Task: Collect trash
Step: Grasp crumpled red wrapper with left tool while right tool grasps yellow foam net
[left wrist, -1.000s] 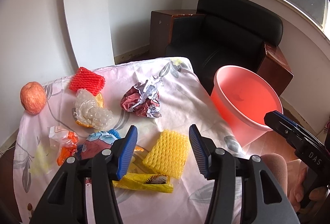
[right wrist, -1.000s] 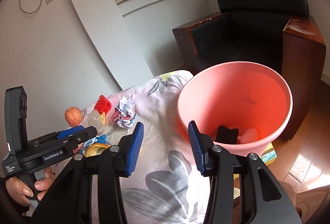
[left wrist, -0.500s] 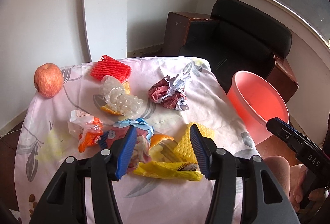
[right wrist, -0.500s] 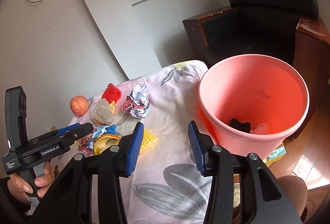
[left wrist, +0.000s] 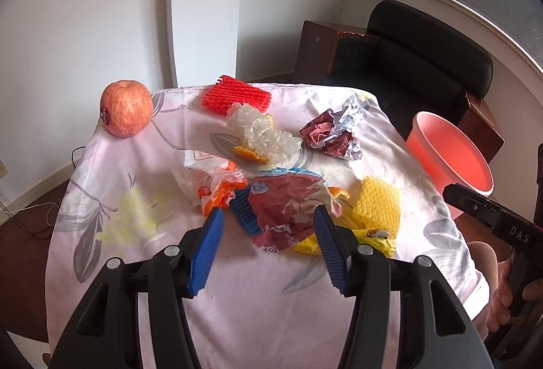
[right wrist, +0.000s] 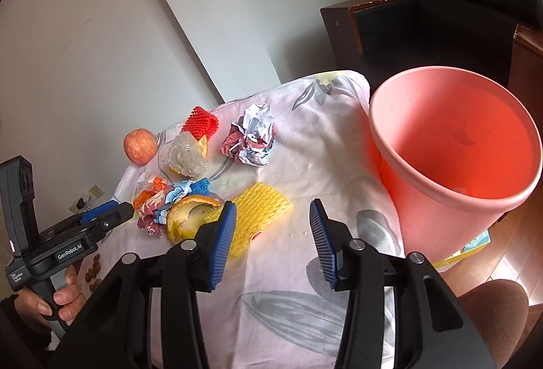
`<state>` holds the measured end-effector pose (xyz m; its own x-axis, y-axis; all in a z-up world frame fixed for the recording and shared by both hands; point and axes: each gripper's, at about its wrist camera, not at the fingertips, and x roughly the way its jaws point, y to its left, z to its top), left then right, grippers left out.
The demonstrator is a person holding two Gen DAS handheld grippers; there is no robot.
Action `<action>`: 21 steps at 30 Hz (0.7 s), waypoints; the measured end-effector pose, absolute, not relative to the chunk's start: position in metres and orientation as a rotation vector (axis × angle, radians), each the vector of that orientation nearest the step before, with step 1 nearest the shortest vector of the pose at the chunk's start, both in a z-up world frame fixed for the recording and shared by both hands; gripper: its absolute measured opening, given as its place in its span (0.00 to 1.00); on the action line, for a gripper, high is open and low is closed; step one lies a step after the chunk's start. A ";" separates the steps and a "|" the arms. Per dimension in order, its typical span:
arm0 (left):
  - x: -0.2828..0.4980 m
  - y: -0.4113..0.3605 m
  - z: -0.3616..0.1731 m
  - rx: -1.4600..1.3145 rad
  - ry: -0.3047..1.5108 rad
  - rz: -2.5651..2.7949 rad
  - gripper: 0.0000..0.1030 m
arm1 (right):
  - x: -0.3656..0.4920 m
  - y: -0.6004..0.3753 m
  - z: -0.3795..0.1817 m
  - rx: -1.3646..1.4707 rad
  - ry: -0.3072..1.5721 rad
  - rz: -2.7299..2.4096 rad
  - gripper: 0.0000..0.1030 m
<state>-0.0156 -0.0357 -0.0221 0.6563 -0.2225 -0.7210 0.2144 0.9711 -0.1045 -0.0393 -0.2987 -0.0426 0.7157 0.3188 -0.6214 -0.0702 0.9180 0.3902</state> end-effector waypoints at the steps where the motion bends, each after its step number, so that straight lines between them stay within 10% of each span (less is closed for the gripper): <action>1: -0.016 -0.034 -0.023 -0.019 0.821 -0.252 0.53 | -0.038 -0.296 -0.043 0.350 0.752 0.223 0.45; 15: -0.007 -0.074 -0.028 0.038 0.776 -0.366 0.53 | -0.031 -0.286 -0.051 0.322 0.810 0.210 0.45; 21: 0.001 -0.060 -0.037 0.003 0.809 -0.358 0.30 | -0.026 -0.282 -0.058 0.329 0.841 0.213 0.45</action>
